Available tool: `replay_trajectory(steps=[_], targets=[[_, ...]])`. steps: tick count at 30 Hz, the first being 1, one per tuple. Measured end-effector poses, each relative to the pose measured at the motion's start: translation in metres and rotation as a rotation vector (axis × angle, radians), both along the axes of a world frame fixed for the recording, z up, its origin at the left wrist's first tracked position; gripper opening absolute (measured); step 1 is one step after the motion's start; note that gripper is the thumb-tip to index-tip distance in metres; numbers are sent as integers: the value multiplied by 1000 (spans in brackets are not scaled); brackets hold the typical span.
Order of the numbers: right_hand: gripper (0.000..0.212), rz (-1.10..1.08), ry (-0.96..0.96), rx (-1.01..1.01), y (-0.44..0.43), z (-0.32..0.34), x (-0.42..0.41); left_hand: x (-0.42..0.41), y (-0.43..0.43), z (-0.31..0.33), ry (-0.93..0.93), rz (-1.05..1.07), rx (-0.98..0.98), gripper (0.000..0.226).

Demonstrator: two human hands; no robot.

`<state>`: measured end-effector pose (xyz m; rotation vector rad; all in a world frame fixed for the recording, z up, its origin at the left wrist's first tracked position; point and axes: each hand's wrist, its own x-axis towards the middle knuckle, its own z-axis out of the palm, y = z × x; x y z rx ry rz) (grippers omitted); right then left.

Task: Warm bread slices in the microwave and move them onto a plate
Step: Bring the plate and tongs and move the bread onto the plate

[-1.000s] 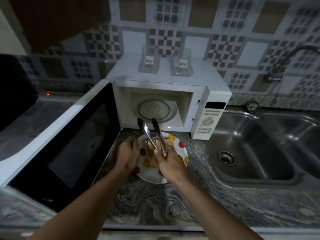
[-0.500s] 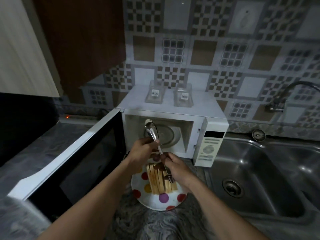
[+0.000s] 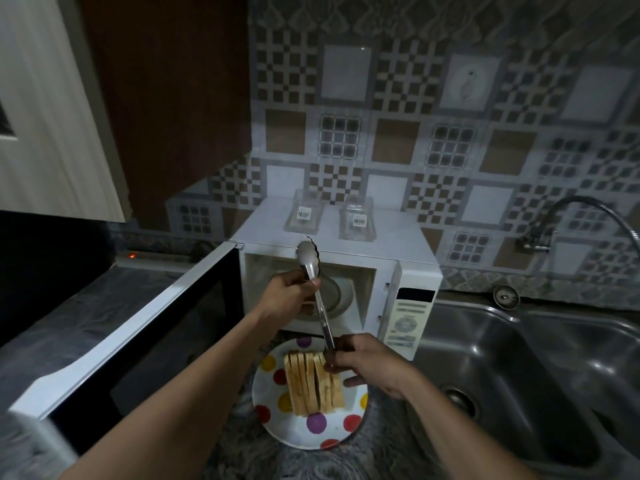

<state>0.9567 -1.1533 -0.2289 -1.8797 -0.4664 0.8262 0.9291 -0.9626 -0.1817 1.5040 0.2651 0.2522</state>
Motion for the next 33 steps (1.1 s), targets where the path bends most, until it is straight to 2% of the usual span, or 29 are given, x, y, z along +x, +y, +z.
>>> replay_trajectory(steps=[2, 5, 9, 14, 19, 24, 29, 33], targets=[[16, -17, -41, 38, 1, 7, 0, 2, -1, 1, -5, -2, 27, 8], [24, -30, -65, 87, 2, 13, 2, 3, 2, 3, -2, -7, 44, 10], [17, 12, -7, 138, 3, 14, 5, 2, 8, 8, -6, 3, 16, 8], [11, -12, -74, 157, 8, 13, 4, 2, 13, 10, -25, -8, 10, 9], [21, -58, -100, 192, 13, 10, 3, 2, 15, 12, -33, -31, 8, 7], [35, -6, 3, 240, 13, 7, 6, 4, 18, 13, -47, -25, -5, 8], [25, -17, -14, 229, 15, 6, 9, 6, 21, 10, -49, -38, 15, 10], [30, -42, -39, 226, 20, 8, 10, 11, 23, 9, -50, -57, 24, 15]])
